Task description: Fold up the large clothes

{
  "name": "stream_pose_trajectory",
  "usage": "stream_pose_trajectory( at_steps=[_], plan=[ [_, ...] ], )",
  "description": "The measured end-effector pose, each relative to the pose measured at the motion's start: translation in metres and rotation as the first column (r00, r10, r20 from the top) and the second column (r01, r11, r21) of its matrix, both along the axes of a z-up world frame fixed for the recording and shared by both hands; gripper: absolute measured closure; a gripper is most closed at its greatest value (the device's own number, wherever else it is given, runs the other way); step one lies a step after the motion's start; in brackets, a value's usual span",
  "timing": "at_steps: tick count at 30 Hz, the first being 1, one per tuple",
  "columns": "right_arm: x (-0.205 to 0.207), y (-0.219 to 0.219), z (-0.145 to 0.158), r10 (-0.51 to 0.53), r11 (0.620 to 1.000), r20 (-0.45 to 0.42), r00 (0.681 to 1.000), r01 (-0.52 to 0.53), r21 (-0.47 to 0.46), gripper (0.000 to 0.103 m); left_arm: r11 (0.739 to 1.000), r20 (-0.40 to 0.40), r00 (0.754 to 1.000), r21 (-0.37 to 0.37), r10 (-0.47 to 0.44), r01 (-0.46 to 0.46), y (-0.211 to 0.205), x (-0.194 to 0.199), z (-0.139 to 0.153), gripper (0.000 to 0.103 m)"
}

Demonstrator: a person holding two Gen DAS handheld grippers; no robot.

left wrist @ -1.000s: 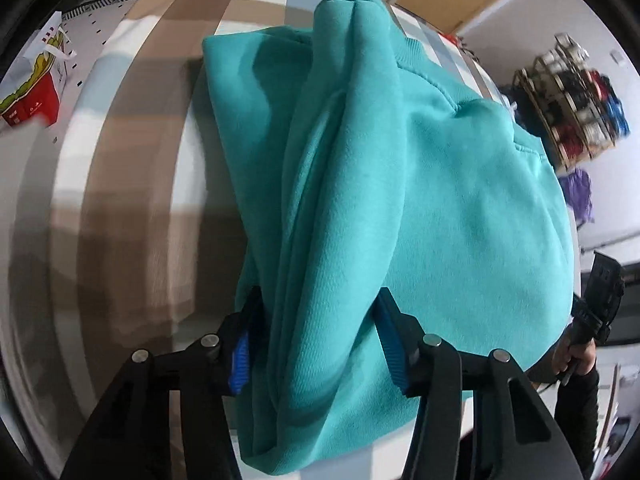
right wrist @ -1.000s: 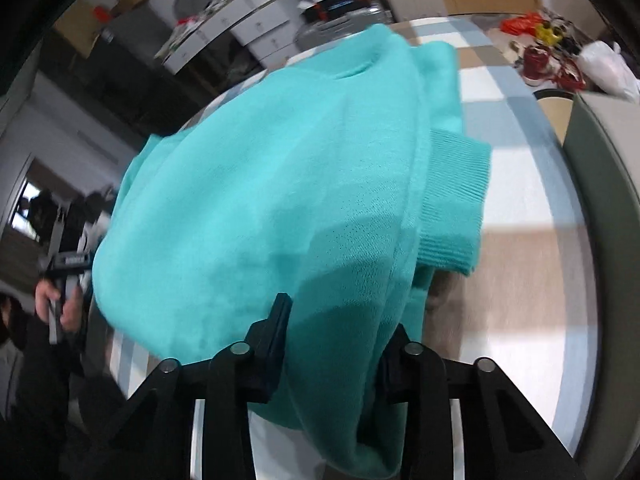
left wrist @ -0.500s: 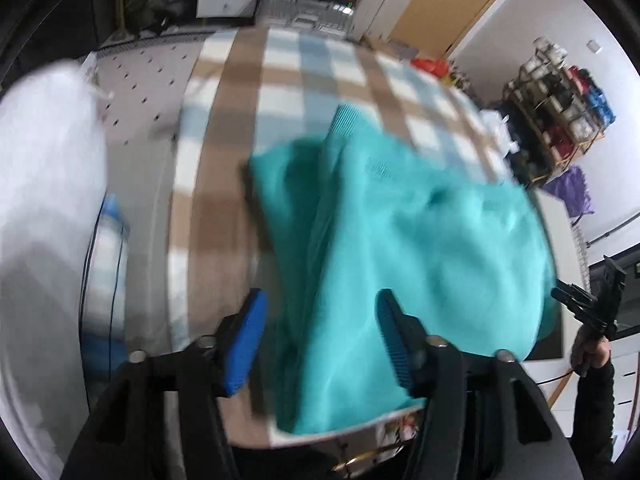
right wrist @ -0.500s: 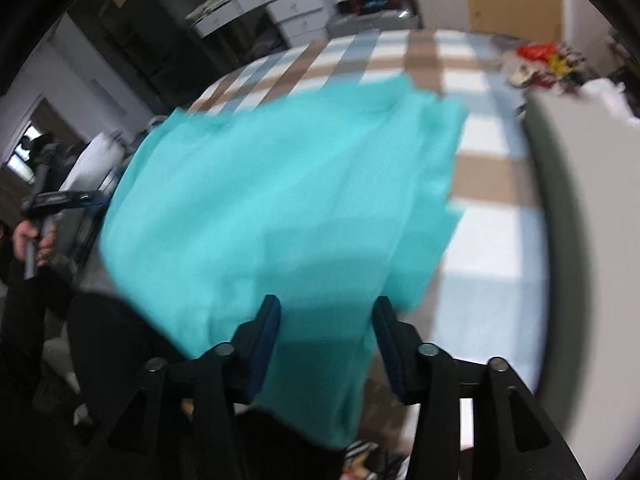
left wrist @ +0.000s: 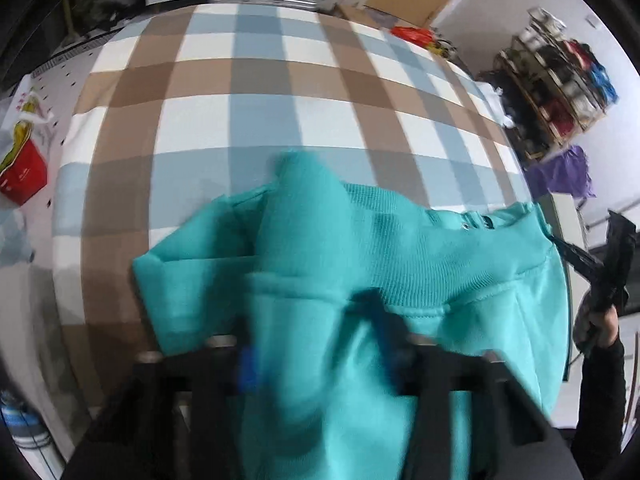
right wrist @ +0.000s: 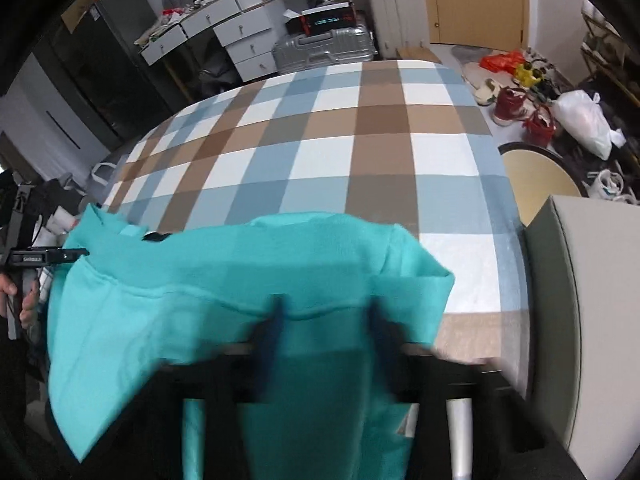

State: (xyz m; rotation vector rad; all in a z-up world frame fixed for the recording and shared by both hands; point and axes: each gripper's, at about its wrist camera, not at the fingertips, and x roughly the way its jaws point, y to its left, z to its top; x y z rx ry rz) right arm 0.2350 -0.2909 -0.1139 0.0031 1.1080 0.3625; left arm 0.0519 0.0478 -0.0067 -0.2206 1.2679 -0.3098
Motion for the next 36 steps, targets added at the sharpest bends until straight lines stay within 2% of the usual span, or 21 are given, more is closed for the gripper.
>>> stream_pose_trajectory(
  at_steps=[2,3,7,9,10,12,14,15,18,20,22,24,25,26,27,28,29,30,32,34,36],
  plan=[
    [-0.005,-0.004,0.01,0.023,0.999,0.032,0.999,-0.024,0.041,0.09,1.0,0.034,0.999,0.013,-0.019,0.018,0.0,-0.004,0.01,0.089],
    [-0.01,-0.005,0.018,0.033,0.999,0.079,0.996,-0.036,0.034,0.091,1.0,0.051,0.999,0.01,-0.018,0.017,0.0,-0.004,0.018,0.091],
    [-0.019,-0.007,0.048,0.02,0.999,0.205,0.979,-0.026,0.027,0.092,1.0,0.169,0.986,-0.02,0.007,-0.004,0.01,-0.012,0.05,0.092],
    [-0.023,-0.009,0.062,-0.015,0.999,0.279,0.96,0.005,0.034,0.092,0.999,0.215,0.976,0.0,0.033,-0.034,0.015,-0.015,0.056,0.092],
    [-0.02,-0.009,0.063,-0.022,0.999,0.288,0.957,0.013,0.033,0.092,0.999,0.206,0.978,0.014,0.039,-0.043,0.016,-0.013,0.052,0.092],
    [-0.012,-0.006,0.056,-0.035,0.999,0.277,0.96,0.035,0.004,0.092,0.996,0.164,0.984,0.051,0.063,-0.072,0.019,-0.007,0.032,0.092],
    [0.001,0.001,0.029,-0.027,0.996,0.222,0.975,0.044,-0.074,0.092,0.991,0.097,0.993,0.107,0.068,-0.078,0.013,0.002,-0.001,0.092],
    [0.006,0.004,0.018,-0.018,0.993,0.196,0.98,0.04,-0.109,0.092,0.99,0.088,0.992,0.105,0.089,-0.098,0.013,0.003,-0.014,0.091],
    [0.012,0.014,-0.024,0.006,0.978,0.091,0.996,0.013,-0.21,0.091,0.986,0.105,0.986,0.088,0.131,-0.14,0.013,0.0,-0.009,0.085],
    [0.006,0.016,-0.017,0.007,0.971,0.121,0.993,0.022,-0.238,0.089,0.981,0.109,0.982,0.101,0.152,-0.163,0.019,-0.011,0.011,0.085],
    [-0.003,0.013,0.0,-0.007,0.965,0.114,0.993,0.037,-0.261,0.085,0.97,0.127,0.979,0.163,0.162,-0.182,0.021,-0.024,0.033,0.085],
    [-0.016,0.007,0.021,-0.035,0.961,0.146,0.989,0.074,-0.268,0.081,0.961,0.203,0.968,0.2,0.147,-0.189,0.019,-0.044,0.062,0.085],
    [-0.026,0.004,0.036,-0.049,0.967,0.171,0.984,0.09,-0.238,0.075,0.962,0.239,0.961,0.2,0.137,-0.187,0.013,-0.054,0.073,0.081],
    [-0.038,0.004,0.052,-0.052,0.981,0.187,0.981,0.085,-0.175,0.068,0.968,0.263,0.958,0.189,0.114,-0.167,0.005,-0.063,0.082,0.076],
    [-0.048,0.008,0.065,-0.045,0.992,0.19,0.981,0.067,-0.109,0.061,0.976,0.275,0.958,0.172,0.084,-0.135,-0.007,-0.071,0.089,0.057],
    [-0.057,0.017,0.075,-0.03,0.998,0.186,0.982,0.041,-0.057,0.047,0.986,0.289,0.956,0.141,0.047,-0.091,-0.024,-0.08,0.093,0.046],
    [-0.064,0.028,0.081,-0.009,1.0,0.184,0.983,0.014,-0.025,0.042,0.992,0.3,0.954,0.118,0.01,-0.048,-0.039,-0.088,0.094,0.046],
    [-0.073,0.045,0.085,0.026,1.0,0.18,0.983,-0.026,0.001,0.042,0.993,0.299,0.954,0.116,-0.037,0.002,-0.058,-0.093,0.092,0.046],
    [-0.086,0.078,0.082,0.091,0.996,0.154,0.984,-0.091,-0.008,0.042,0.987,0.232,0.965,0.136,-0.12,0.09,-0.093,-0.092,0.072,0.046],
    [-0.092,0.114,0.064,0.175,0.984,0.094,0.98,-0.169,-0.063,0.046,0.978,0.118,0.98,0.151,-0.16,0.142,-0.115,-0.088,0.037,0.046],
    [-0.094,0.134,0.038,0.203,0.969,0.04,0.978,-0.194,-0.154,0.047,0.975,0.021,0.989,0.175,-0.146,0.14,-0.12,-0.082,0.003,0.046]
  ],
)
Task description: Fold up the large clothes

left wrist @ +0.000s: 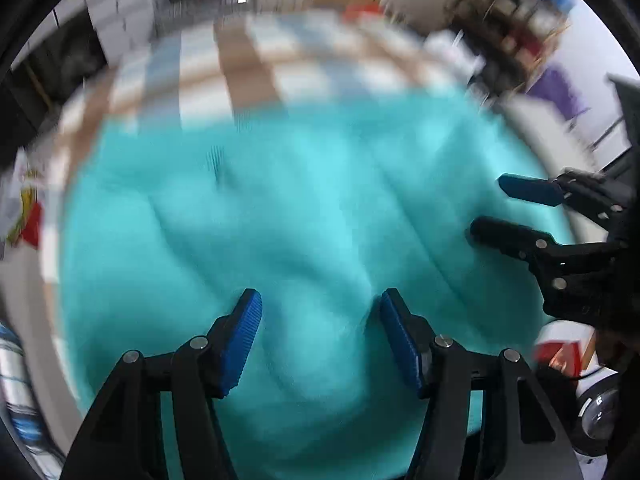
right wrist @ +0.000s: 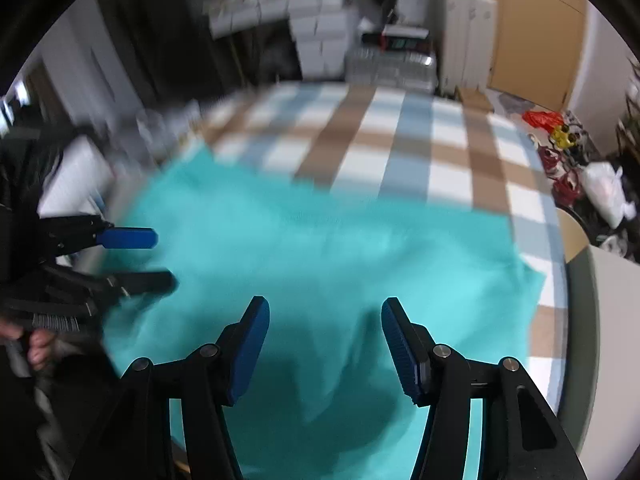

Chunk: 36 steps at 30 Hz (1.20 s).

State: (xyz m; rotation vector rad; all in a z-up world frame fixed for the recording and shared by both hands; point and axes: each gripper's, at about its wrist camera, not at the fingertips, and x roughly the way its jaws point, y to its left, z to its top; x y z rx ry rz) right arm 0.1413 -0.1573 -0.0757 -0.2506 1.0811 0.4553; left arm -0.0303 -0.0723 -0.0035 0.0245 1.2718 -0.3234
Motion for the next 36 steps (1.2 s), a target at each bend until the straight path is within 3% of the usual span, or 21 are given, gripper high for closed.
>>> stream_pose_trajectory(
  at_steps=[3,5,8,9,13,15,18,20,21,23,25,26,30,34,36],
  plan=[
    [0.007,0.01,-0.064,-0.005,0.985,-0.105,0.994,-0.013,-0.17,0.05,0.995,-0.031,0.997,-0.068,0.071,-0.073,0.018,0.011,-0.026,0.044],
    [0.011,0.002,-0.075,-0.035,0.993,-0.08,0.996,0.025,-0.117,0.05,0.995,-0.016,0.996,-0.052,0.087,-0.088,0.017,0.011,-0.025,0.044],
    [0.015,0.002,-0.076,-0.077,0.991,-0.079,0.994,0.067,-0.113,0.049,0.996,0.054,0.996,0.056,0.068,-0.071,0.002,0.006,-0.021,0.042],
    [0.013,0.004,-0.076,-0.079,0.99,-0.066,0.995,0.071,-0.119,0.049,0.995,0.047,0.996,0.053,0.079,-0.081,0.004,0.007,-0.018,0.042],
    [0.001,-0.001,-0.05,-0.111,0.991,-0.056,0.992,0.106,-0.086,0.05,0.992,0.025,0.994,-0.059,0.109,-0.108,0.023,-0.012,0.008,0.043],
    [-0.017,-0.008,-0.019,-0.111,0.992,-0.05,0.993,0.114,0.059,0.05,0.984,0.059,0.994,-0.16,0.089,-0.079,0.036,-0.034,0.025,0.043],
    [-0.047,-0.007,0.004,-0.07,0.978,-0.041,0.997,0.077,0.194,0.043,0.985,0.101,0.993,-0.168,0.064,-0.046,0.038,-0.052,0.031,0.042],
    [-0.056,0.002,-0.004,-0.05,0.975,-0.086,0.995,0.067,0.212,0.041,0.994,0.085,0.995,-0.101,0.056,-0.047,0.034,-0.049,0.007,0.036],
    [-0.058,0.008,-0.016,-0.05,0.979,-0.113,0.992,0.072,0.193,0.041,0.992,0.055,0.997,-0.111,0.06,-0.053,0.036,-0.045,-0.006,0.028],
    [-0.056,0.018,-0.045,-0.071,0.989,-0.156,0.985,0.09,0.118,0.041,0.984,-0.022,0.995,-0.148,0.095,-0.097,0.046,-0.034,-0.039,0.025],
    [-0.058,0.026,-0.066,-0.057,0.994,-0.116,0.992,0.067,0.083,0.041,0.973,-0.003,0.994,-0.208,0.106,-0.104,0.054,-0.03,-0.05,0.023],
    [-0.06,0.031,-0.071,-0.054,0.996,-0.061,0.997,0.058,0.065,0.041,0.972,0.01,0.995,-0.212,0.102,-0.098,0.054,-0.031,-0.05,0.023],
    [-0.063,0.041,-0.073,-0.089,0.995,0.01,0.996,0.089,0.041,0.04,0.98,0.04,0.995,-0.181,0.094,-0.085,0.047,-0.028,-0.048,0.021],
    [-0.066,0.026,-0.062,-0.109,0.981,0.016,0.994,0.105,0.164,0.039,0.969,0.032,0.994,-0.226,0.105,-0.095,0.054,-0.032,-0.025,0.022],
    [-0.069,0.005,-0.041,-0.141,0.953,0.015,0.99,0.131,0.273,0.039,0.966,0.126,0.985,-0.242,0.12,-0.087,0.065,-0.041,-0.001,0.022]
  ],
)
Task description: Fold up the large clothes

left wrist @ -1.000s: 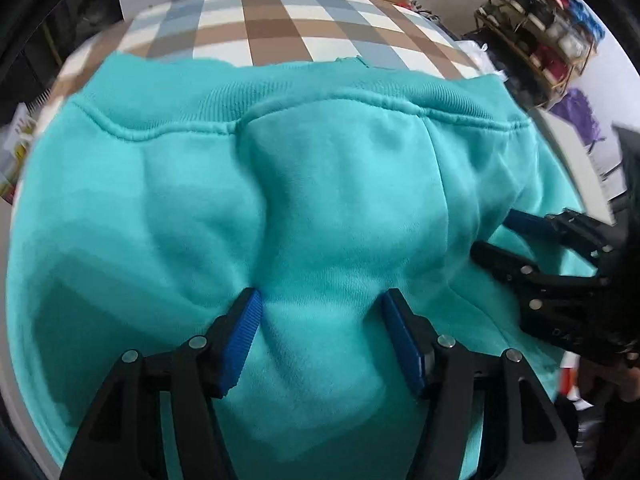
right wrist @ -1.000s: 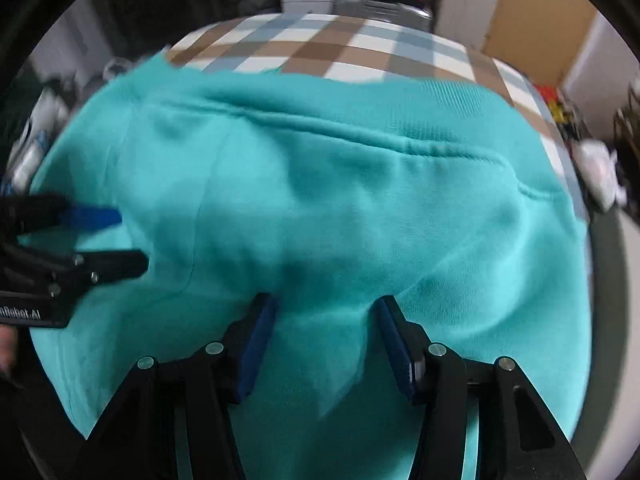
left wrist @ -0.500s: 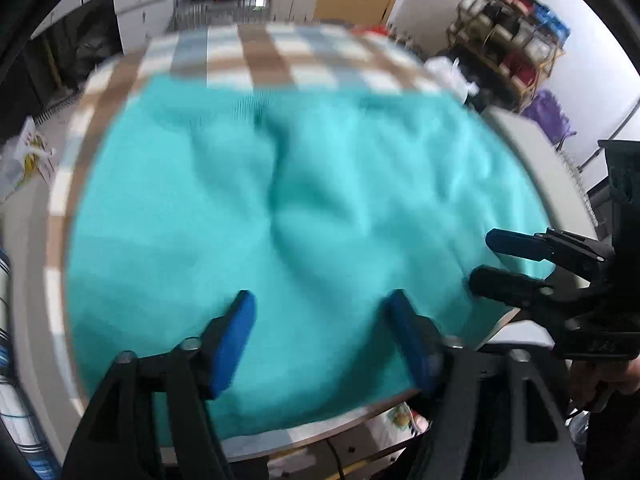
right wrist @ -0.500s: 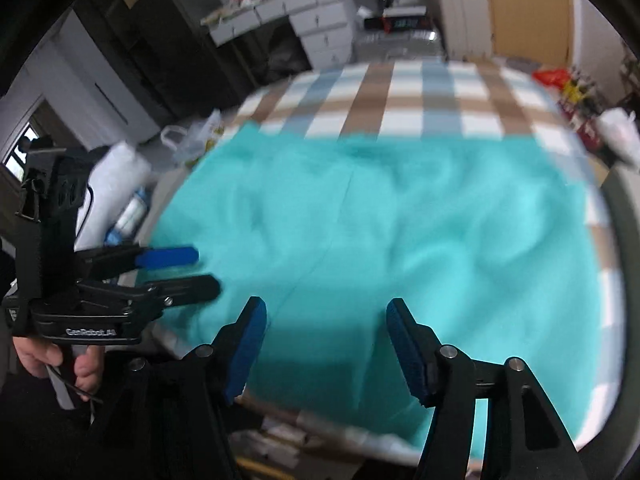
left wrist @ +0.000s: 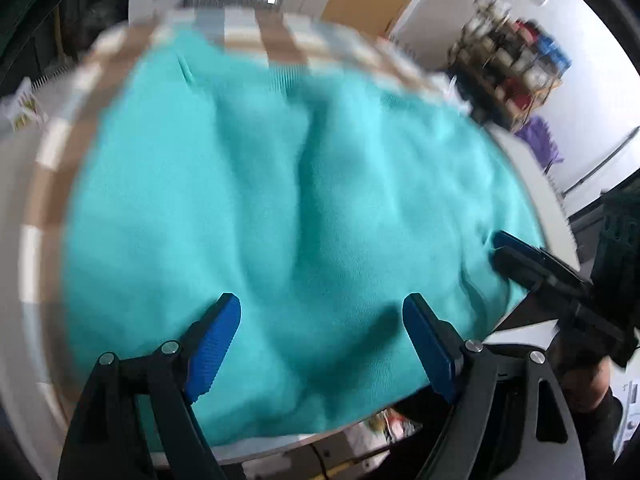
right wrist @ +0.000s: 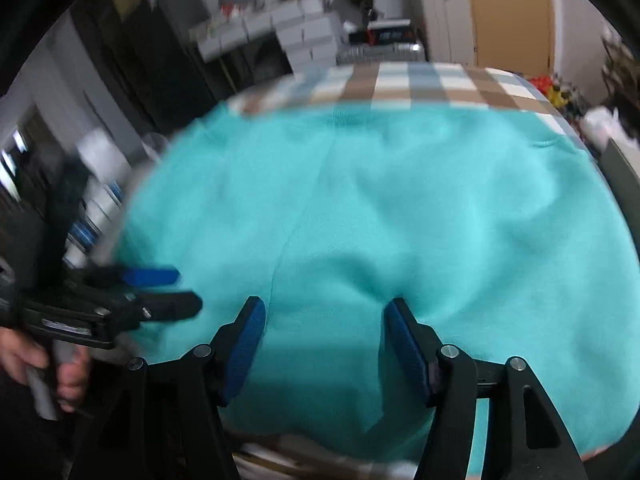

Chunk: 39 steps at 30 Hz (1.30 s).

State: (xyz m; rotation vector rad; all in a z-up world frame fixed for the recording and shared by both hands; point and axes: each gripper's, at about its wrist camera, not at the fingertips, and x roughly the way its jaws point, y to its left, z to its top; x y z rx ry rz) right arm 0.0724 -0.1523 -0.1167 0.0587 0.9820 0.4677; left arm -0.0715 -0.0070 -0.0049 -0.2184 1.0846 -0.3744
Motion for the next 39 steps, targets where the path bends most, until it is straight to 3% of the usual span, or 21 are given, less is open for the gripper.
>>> stream_pose_trajectory(
  at_steps=[2,3,5,7,9,11,12,14,17,21,23,26,29,31,33,37,39],
  plan=[
    [-0.006,-0.031,0.018,-0.078,0.996,0.037,0.996,0.076,0.053,0.03,0.998,0.072,0.997,0.049,0.028,-0.032,0.011,-0.003,0.007,0.022],
    [-0.008,-0.041,0.023,-0.111,0.993,0.046,0.993,0.109,0.05,0.025,0.995,0.066,0.997,0.091,0.041,-0.047,0.015,0.001,0.002,0.022],
    [-0.003,-0.068,0.026,-0.223,0.975,0.033,0.974,0.223,0.006,0.006,0.994,-0.004,0.998,0.099,0.055,-0.055,0.023,0.015,-0.023,0.022],
    [0.009,-0.092,0.01,-0.328,0.944,-0.051,0.943,0.325,-0.064,0.007,0.993,-0.023,0.998,0.097,0.064,-0.062,0.022,0.02,-0.04,0.023],
    [0.019,-0.101,-0.014,-0.338,0.941,-0.149,0.929,0.331,-0.068,0.006,0.988,0.015,0.999,0.149,0.039,-0.041,0.01,0.018,-0.041,0.023],
    [0.025,-0.088,-0.016,-0.315,0.944,-0.14,0.939,0.296,-0.145,0.002,0.98,0.012,1.0,0.196,0.026,-0.028,0.001,0.021,-0.037,0.022],
    [0.026,-0.076,-0.013,-0.3,0.941,-0.117,0.947,0.273,-0.199,0.001,0.982,0.0,1.0,0.187,0.029,-0.028,0.001,0.022,-0.033,0.023],
    [0.029,-0.056,-0.008,-0.261,0.947,-0.103,0.96,0.234,-0.22,0.002,0.991,-0.028,0.998,0.124,0.052,-0.048,0.006,0.027,-0.02,0.023],
    [0.032,-0.037,0.018,-0.205,0.972,-0.027,0.978,0.2,-0.12,0.004,0.997,-0.004,0.997,0.025,0.074,-0.074,0.012,0.04,0.01,0.022],
    [0.03,-0.024,0.056,-0.219,0.975,0.172,0.96,0.22,0.014,0.0,0.993,0.052,0.996,0.086,0.076,-0.08,-0.006,0.077,0.033,0.022],
    [0.039,-0.018,0.062,-0.233,0.971,0.225,0.946,0.216,0.097,0.0,0.989,0.021,0.997,0.125,0.073,-0.075,-0.018,0.098,0.024,0.022],
    [0.054,-0.02,0.051,-0.255,0.955,0.217,0.942,0.21,0.21,0.0,0.979,-0.022,0.999,0.201,0.034,-0.029,-0.044,0.13,0.007,0.022],
    [0.047,-0.035,0.042,-0.333,0.908,0.257,0.907,0.235,0.347,0.0,0.983,-0.075,0.996,0.182,0.048,-0.034,-0.041,0.145,-0.016,0.022],
    [0.044,-0.044,0.049,-0.334,0.885,0.258,0.907,0.207,0.417,0.0,0.984,-0.061,0.995,0.163,0.085,-0.074,-0.029,0.136,-0.022,0.022],
    [0.032,-0.049,0.06,-0.363,0.881,0.356,0.861,0.194,0.431,0.0,0.986,-0.031,0.996,0.143,0.087,-0.082,-0.021,0.127,-0.022,0.019],
    [0.021,-0.036,0.073,-0.32,0.916,0.51,0.798,0.124,0.38,0.0,0.985,-0.02,0.998,0.161,0.065,-0.061,-0.021,0.128,-0.028,0.013],
    [0.019,-0.028,0.075,-0.297,0.928,0.529,0.795,0.112,0.354,0.0,0.98,-0.023,0.998,0.193,0.05,-0.045,-0.025,0.13,-0.03,0.011]
  ],
)
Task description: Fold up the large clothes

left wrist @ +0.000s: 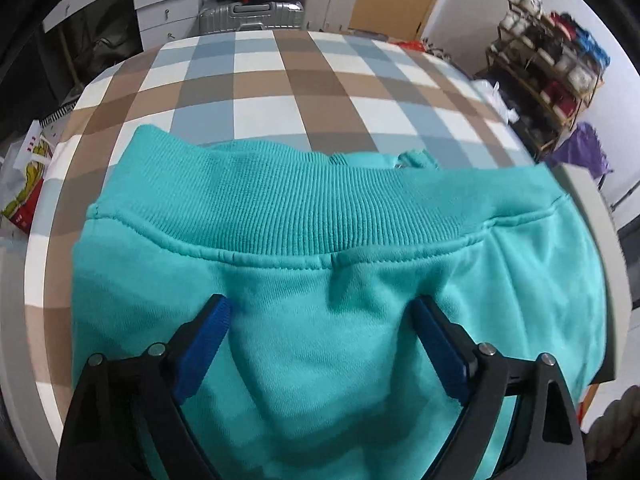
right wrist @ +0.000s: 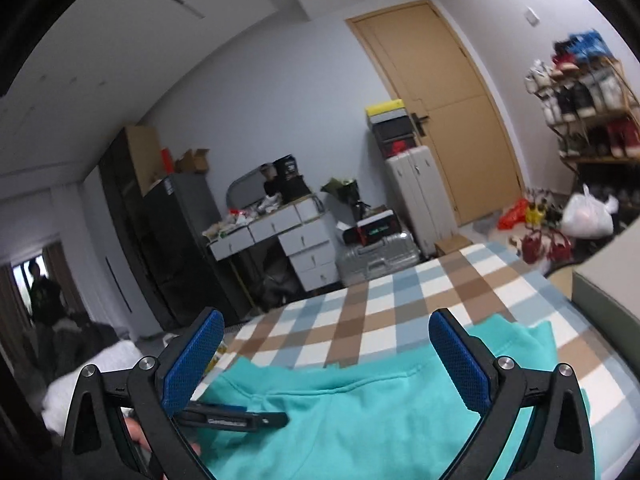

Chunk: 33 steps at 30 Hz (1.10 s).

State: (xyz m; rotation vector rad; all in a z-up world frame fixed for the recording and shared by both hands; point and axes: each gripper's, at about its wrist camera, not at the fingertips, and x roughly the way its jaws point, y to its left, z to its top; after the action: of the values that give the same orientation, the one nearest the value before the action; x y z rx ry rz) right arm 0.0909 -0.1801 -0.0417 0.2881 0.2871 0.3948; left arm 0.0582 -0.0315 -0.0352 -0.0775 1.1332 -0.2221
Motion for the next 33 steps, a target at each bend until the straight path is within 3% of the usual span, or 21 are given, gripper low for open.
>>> stream_pose_trajectory(
  at_steps=[2,4,6,11,13,15,18,20,23,24,26,29,33],
  plan=[
    [0.009,0.011,-0.004,0.004,0.998,-0.045,0.999,-0.007,-0.058,0.0,1.0,-0.011,1.0,0.014,-0.002,0.002,-0.002,0.001,0.0,0.01],
    [0.024,0.019,-0.014,0.023,0.993,-0.143,0.989,-0.039,-0.108,0.0,1.0,-0.018,1.0,0.009,0.005,-0.005,-0.001,0.005,-0.002,0.007],
    [0.047,0.027,-0.033,0.008,0.984,-0.311,0.95,-0.063,-0.168,0.0,1.0,-0.009,1.0,0.013,0.005,-0.004,-0.002,0.007,-0.005,0.003],
    [0.079,0.026,-0.075,-0.023,0.973,-0.551,0.834,-0.109,-0.205,0.002,0.999,0.027,0.999,0.05,0.017,-0.018,-0.003,-0.014,0.008,0.003],
    [0.074,0.02,-0.073,-0.066,0.962,-0.537,0.841,-0.089,-0.257,0.01,0.995,0.047,0.999,0.096,0.005,-0.01,-0.005,-0.031,0.015,0.003],
    [0.067,0.006,-0.058,-0.119,0.957,-0.486,0.866,-0.03,-0.287,0.01,0.989,0.092,0.995,0.146,-0.025,0.011,-0.005,-0.049,0.02,0.003],
    [0.07,-0.011,-0.039,-0.163,0.952,-0.449,0.879,0.02,-0.307,0.013,0.987,0.083,0.996,0.16,-0.044,0.03,0.001,-0.054,0.013,0.003],
    [0.09,-0.02,-0.042,-0.22,0.929,-0.49,0.843,0.028,-0.368,0.032,0.992,0.08,0.996,0.118,-0.044,0.034,0.009,-0.053,0.011,0.003],
    [0.123,-0.031,-0.077,-0.218,0.933,-0.668,0.711,-0.049,-0.357,0.032,0.989,0.086,0.994,0.141,-0.068,0.056,0.008,-0.055,0.01,0.003],
    [0.127,-0.032,-0.083,-0.218,0.931,-0.678,0.702,-0.06,-0.361,0.032,0.984,0.091,0.992,0.163,-0.083,0.068,0.005,-0.056,0.008,0.003],
    [0.13,-0.028,-0.087,-0.22,0.911,-0.649,0.728,-0.084,-0.403,0.03,0.983,0.093,0.992,0.17,-0.088,0.071,0.003,-0.057,0.007,0.003],
    [0.135,-0.019,-0.098,-0.212,0.877,-0.639,0.739,-0.145,-0.458,0.026,0.986,0.073,0.994,0.153,-0.076,0.065,0.005,-0.053,0.005,0.003],
    [0.139,-0.027,-0.094,-0.209,0.903,-0.687,0.696,-0.133,-0.409,0.026,0.987,0.084,0.994,0.151,-0.074,0.06,0.004,-0.057,0.01,0.003]
  ],
)
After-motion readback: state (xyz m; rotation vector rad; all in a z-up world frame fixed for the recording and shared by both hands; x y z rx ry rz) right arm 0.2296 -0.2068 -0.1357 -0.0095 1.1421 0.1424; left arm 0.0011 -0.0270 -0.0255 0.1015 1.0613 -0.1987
